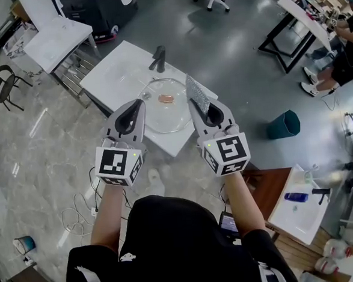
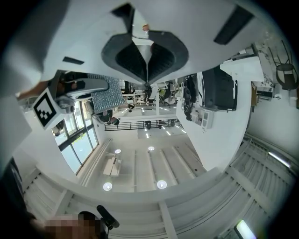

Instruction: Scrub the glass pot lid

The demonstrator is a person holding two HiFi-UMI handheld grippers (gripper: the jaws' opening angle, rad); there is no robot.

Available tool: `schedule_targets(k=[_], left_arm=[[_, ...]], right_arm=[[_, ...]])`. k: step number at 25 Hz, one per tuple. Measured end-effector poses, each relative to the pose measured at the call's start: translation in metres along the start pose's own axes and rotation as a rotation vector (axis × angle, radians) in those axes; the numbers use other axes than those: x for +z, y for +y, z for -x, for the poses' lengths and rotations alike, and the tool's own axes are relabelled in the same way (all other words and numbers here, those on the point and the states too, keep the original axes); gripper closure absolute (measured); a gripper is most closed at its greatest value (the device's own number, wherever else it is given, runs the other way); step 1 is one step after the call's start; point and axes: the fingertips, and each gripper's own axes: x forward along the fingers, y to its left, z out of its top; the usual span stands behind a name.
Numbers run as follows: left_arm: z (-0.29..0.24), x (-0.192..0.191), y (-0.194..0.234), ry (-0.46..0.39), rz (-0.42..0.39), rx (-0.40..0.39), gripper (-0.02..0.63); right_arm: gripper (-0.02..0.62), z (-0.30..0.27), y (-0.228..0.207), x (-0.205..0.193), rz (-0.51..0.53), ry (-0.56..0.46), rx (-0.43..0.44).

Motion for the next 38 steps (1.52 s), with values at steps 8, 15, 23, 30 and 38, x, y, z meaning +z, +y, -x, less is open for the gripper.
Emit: schedule_targets(k=[8, 15, 23, 30, 38], left_arm=[[-0.042, 0.0, 0.043, 0.004, -0.005, -0.037, 0.596], [-0.068, -0.011, 0.074, 0.018, -0.001, -0.07, 0.596], [-0.09, -0.025, 0.091, 0.023, 0.024, -0.115, 0.597], [-0.11, -0.041, 0.077, 0.055, 0.021, -0.16, 0.597], [-0.136, -0.061, 0.068, 0.09, 0.027, -0.149, 0.596]], right_arm=[[0.525, -0.059, -0.012, 0.008, 0.002, 0.021, -0.014], [0.525, -0.103, -0.014, 0.005, 0.002, 0.046, -0.026], [0.525, -0.127, -0.02, -0.006, -0.007, 0.078, -0.067], [0.525, -0.128, -0.043, -0.027, -0.033, 0.115, -0.095], [0.525, -0.132, -0.065, -0.054, -0.072, 0.152, -0.065]])
